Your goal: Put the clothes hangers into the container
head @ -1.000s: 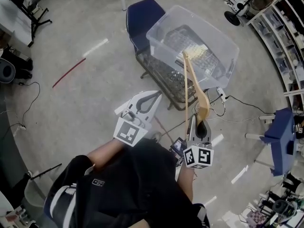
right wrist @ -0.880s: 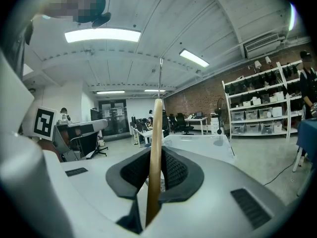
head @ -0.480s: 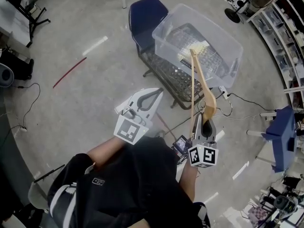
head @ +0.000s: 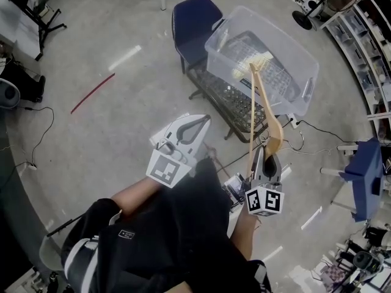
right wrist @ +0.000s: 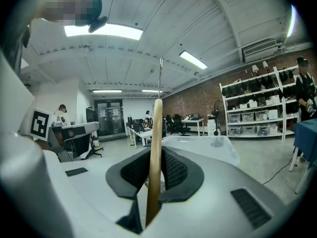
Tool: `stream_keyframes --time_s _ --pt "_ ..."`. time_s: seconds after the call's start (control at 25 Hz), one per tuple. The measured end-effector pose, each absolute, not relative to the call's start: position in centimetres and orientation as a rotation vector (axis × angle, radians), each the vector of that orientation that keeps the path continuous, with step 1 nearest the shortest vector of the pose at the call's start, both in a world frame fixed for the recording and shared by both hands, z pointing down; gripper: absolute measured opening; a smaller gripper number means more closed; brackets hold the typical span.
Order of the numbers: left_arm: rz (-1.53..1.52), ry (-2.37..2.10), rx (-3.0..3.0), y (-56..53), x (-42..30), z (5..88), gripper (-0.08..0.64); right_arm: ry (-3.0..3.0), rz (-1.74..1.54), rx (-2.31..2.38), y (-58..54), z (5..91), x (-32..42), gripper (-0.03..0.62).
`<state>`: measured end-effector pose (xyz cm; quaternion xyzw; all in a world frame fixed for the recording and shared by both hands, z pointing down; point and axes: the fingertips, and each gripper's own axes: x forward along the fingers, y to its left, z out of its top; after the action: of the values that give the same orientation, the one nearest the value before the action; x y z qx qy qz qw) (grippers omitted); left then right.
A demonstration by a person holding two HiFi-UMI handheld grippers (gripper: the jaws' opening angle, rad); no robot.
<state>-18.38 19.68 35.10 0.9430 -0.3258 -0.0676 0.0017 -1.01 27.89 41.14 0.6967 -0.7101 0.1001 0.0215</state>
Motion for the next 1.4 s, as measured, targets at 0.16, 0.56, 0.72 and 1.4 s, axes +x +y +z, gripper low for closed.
stream_keyframes --time_s 0.16,0.56,0.72,1.4 --pt "-0.183 -1.022 2.962 18.7 -18.1 35.9 0.025 -2.214 0.314 2.145 26.5 41.5 -0.9 0.069" --pt "-0.168 -1.043 2.933 13.6 -14.3 36.5 0.025 -2.244 0.334 2.108 20.7 42.4 2.5 0.069" --pt "-0.178 -1.046 2.939 11.2 -11.7 35.6 0.025 -2.264 0.321 2.099 17.9 41.8 4.7 0.069" --pt "-0.17 -1.121 2.939 5.6 -1.0 34.2 0.025 -2.396 0.309 1.984 10.3 41.6 13.7 0.069"
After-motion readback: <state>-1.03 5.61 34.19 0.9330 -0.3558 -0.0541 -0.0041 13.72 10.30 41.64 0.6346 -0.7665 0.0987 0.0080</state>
